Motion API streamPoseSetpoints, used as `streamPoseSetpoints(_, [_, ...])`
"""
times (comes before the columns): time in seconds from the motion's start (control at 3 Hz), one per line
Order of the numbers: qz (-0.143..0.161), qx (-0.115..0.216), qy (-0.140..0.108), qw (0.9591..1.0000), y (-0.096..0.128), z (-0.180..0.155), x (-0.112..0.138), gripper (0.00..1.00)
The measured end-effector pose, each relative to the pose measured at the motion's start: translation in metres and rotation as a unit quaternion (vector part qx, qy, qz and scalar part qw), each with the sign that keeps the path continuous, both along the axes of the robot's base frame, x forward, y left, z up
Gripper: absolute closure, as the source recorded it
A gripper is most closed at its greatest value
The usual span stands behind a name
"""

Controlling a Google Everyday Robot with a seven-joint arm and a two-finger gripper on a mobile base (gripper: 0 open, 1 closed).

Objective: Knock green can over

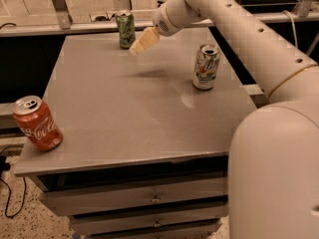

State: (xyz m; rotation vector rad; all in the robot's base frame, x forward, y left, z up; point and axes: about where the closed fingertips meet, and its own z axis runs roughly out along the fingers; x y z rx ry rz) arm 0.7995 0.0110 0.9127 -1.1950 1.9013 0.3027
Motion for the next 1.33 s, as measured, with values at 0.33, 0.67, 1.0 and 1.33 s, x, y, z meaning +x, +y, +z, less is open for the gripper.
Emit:
streamPoseSetpoints(0.33, [-0.037, 0.055, -0.004, 0.9978, 0.027, -0.001, 0.035, 0.0])
streamPoseSetpoints(0.67, [-0.066, 0.1, -0.012, 0.9928, 0.049, 0.0, 0.054, 0.0])
streamPoseSetpoints(1.0, [-0.085, 0.14, -0.014, 0.9865, 0.067, -0.005, 0.07, 0.0])
streamPoseSetpoints(1.33, [-0.093, 0.159, -0.017, 0.9826, 0.08, -0.009, 0.083, 0.0])
